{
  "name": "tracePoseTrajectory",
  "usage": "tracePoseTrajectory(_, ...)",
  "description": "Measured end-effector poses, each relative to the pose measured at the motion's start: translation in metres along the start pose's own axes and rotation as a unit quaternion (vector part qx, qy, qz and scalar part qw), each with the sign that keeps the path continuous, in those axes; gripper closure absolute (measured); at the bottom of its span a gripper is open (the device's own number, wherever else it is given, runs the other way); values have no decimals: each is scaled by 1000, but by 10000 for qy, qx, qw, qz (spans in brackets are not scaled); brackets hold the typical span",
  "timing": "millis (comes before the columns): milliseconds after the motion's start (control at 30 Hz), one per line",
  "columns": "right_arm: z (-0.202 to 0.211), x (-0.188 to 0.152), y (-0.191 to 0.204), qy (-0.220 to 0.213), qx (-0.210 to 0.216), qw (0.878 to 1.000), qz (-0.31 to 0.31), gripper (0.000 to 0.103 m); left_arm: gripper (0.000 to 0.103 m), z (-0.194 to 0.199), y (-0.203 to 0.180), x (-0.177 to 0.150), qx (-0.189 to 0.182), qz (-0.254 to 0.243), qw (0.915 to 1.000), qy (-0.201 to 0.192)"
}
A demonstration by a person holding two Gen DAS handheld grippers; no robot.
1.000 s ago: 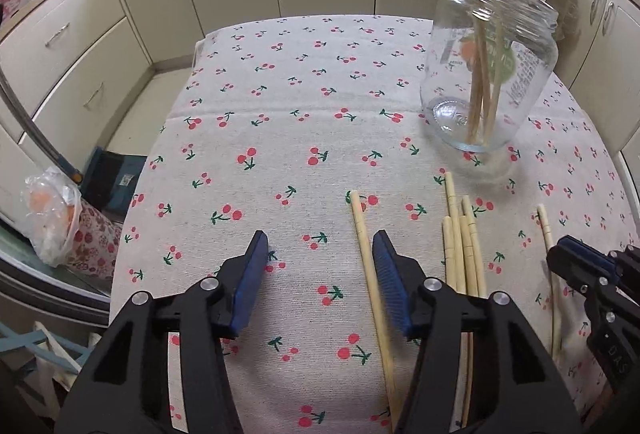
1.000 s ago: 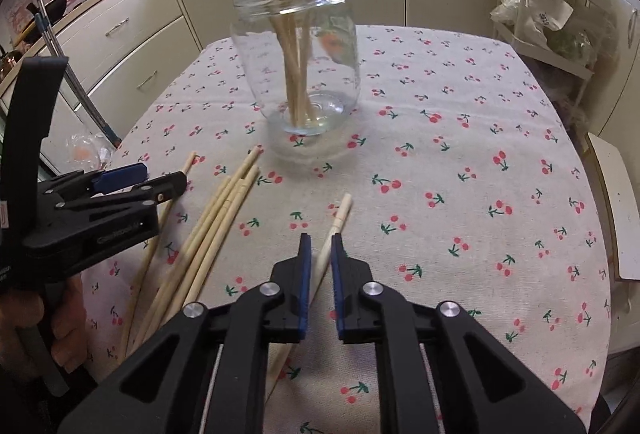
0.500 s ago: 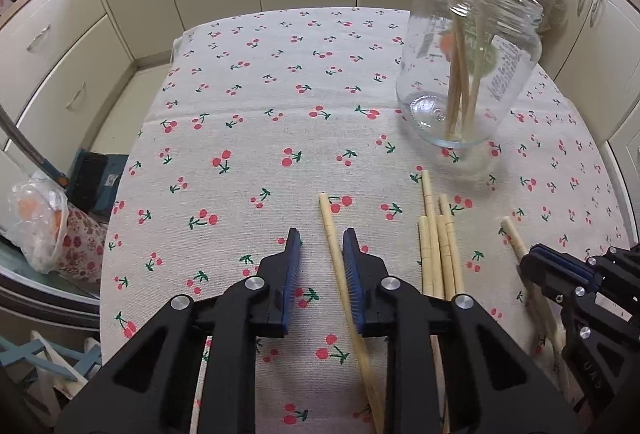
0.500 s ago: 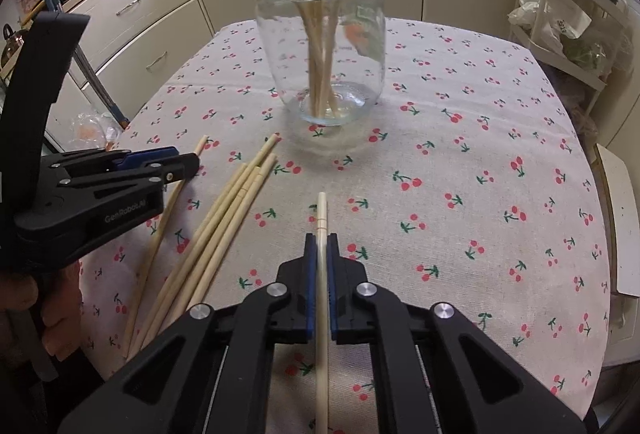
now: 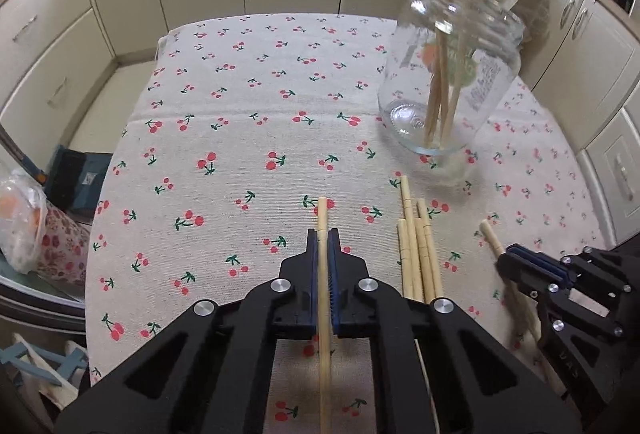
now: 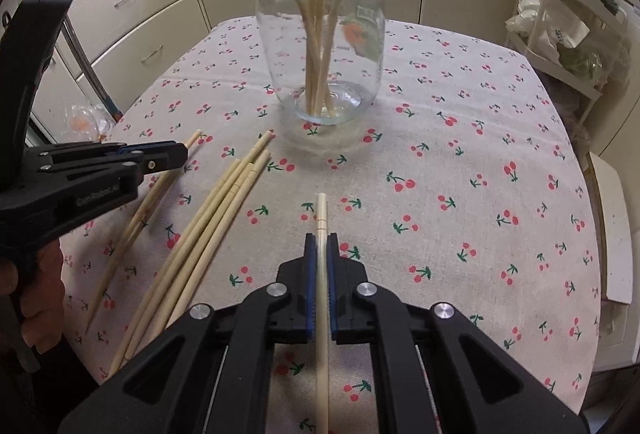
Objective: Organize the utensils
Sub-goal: 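Close the right tool on a bamboo chopstick while the left tool grasps another, then lift the left tool's chopstick into the jar and open it while the right tool holds its chopstick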
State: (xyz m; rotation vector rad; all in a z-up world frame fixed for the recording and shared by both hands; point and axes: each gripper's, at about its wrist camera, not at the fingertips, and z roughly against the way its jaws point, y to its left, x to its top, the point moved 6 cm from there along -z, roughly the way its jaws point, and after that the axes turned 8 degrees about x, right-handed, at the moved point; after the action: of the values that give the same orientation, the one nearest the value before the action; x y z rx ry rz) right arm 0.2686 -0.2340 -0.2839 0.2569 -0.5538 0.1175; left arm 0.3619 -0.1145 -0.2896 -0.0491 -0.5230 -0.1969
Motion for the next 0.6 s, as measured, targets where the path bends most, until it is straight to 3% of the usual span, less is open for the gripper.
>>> tracePoseTrajectory(233, 2, -5, -6, -44, 179, 9991, -390, 97, 98, 32, 9, 7, -246, 253, 9985, -424)
tracePoseTrajectory(367, 3, -7, -4, -117, 91, 9992, -376, 97, 98, 60, 9, 20, -311, 384, 9948, -888)
tracePoseTrajectory(600, 5, -9, 2, -204, -41, 9991, -364, 97, 98, 129, -2, 55, -364, 582, 9732, -2196)
